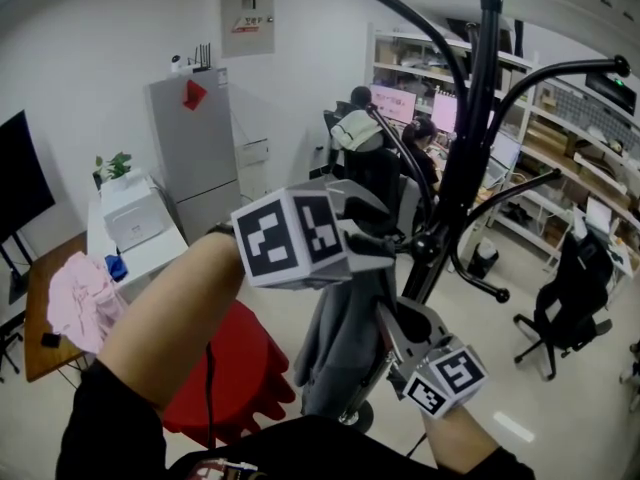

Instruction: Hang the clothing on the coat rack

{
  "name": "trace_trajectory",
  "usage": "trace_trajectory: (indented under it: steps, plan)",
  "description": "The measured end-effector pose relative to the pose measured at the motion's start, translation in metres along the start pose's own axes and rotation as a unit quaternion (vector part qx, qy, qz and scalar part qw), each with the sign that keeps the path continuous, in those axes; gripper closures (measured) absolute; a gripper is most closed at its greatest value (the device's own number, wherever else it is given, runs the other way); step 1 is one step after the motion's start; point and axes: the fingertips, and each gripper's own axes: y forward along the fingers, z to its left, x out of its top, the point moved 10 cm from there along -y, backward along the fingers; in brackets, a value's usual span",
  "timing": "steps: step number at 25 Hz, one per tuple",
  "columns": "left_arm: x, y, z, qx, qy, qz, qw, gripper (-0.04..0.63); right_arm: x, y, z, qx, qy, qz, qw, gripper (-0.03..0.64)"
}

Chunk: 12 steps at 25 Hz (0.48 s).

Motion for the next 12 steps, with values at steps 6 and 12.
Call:
trace_trajectory:
  steps: [6, 12]
  plan:
    - [-0.025, -0.002, -0.012, 0.017, -0.044, -0.042, 0.998, 0.371, -0.003, -0.003, -0.001, -0.009, 0.005, 0.002, 1.0, 0.58]
    - [-0.044, -0.016, -0.02, 0.054, -0.127, -0.14, 0.9805, 0.371, -0.008, -0.012, 0.0, -0.018, 0.009, 0.009, 1.0, 0.578]
